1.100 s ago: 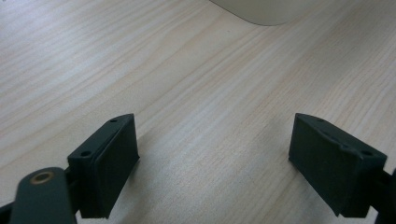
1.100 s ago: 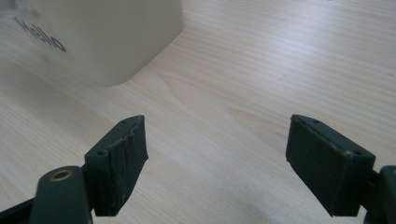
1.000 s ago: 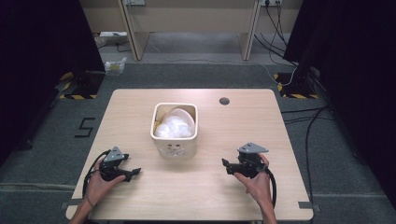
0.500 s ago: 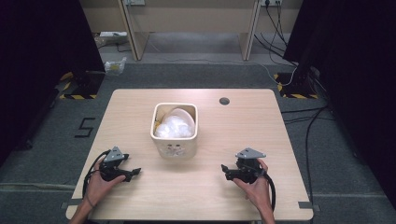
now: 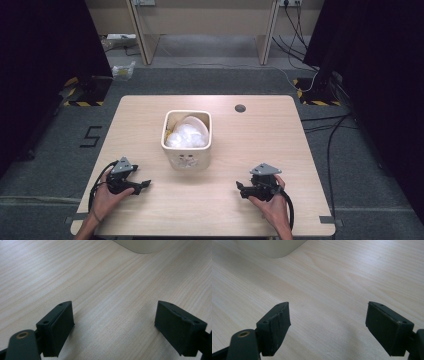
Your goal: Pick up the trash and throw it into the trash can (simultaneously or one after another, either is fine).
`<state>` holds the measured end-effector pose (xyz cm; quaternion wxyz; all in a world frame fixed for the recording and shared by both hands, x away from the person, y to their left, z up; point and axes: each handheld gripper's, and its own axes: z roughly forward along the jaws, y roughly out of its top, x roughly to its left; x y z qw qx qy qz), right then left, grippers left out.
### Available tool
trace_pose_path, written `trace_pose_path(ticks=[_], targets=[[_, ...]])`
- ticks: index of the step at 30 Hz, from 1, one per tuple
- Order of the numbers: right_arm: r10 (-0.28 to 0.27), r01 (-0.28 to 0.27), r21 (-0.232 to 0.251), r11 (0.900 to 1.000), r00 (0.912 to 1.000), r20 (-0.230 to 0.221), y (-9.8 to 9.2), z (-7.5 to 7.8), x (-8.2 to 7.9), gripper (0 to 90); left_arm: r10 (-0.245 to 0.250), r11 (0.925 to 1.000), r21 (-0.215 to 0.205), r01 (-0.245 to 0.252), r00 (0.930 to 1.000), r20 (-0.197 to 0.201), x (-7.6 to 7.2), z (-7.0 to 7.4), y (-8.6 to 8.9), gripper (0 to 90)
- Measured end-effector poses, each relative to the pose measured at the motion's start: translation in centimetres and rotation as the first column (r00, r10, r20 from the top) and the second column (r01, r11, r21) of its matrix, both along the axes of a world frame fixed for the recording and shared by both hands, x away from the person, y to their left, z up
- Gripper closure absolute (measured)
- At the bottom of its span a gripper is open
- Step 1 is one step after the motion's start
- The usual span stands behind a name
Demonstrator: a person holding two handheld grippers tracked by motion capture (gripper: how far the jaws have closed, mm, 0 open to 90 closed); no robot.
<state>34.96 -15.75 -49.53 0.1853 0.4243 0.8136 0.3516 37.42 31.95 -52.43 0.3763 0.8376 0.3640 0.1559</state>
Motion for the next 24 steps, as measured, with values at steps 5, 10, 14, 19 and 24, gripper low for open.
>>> trace_pose_path(ticks=[5, 10, 14, 19, 24], targets=[[0.004, -0.004, -0.025, 1.000, 0.9999, 0.014, 0.2, 0.0, -0.3, 19.6, 0.001, 1.0000, -0.002, -0.001, 1.0000, 0.000, 0.0, 0.0, 0.0, 14.7], [0.005, -0.005, -0.034, 0.999, 0.9998, 0.020, 0.2, 0.1, -0.6, 19.1, 0.000, 1.0000, 0.000, 0.000, 1.0000, 0.000, 0.0, 0.0, 0.0, 14.7], [-0.001, 0.002, -0.031, 1.000, 1.0000, 0.007, 0.1, -0.3, -0.7, 18.8, 0.001, 1.0000, -0.001, -0.001, 1.0000, 0.000, 0.0, 0.0, 0.0, 14.7], [-0.007, 0.007, -0.054, 0.999, 0.9999, -0.015, 0.3, -1.2, -0.5, 18.7, 0.000, 1.0000, 0.000, 0.000, 1.0000, 0.001, 0.0, 0.0, 0.0, 14.7], [0.005, -0.006, -0.035, 0.999, 0.9995, -0.030, 0.6, -2.0, -0.5, 12.6, 0.001, 1.0000, 0.001, -0.001, 1.0000, 0.001, 0.0, 0.0, 0.0, 14.7]])
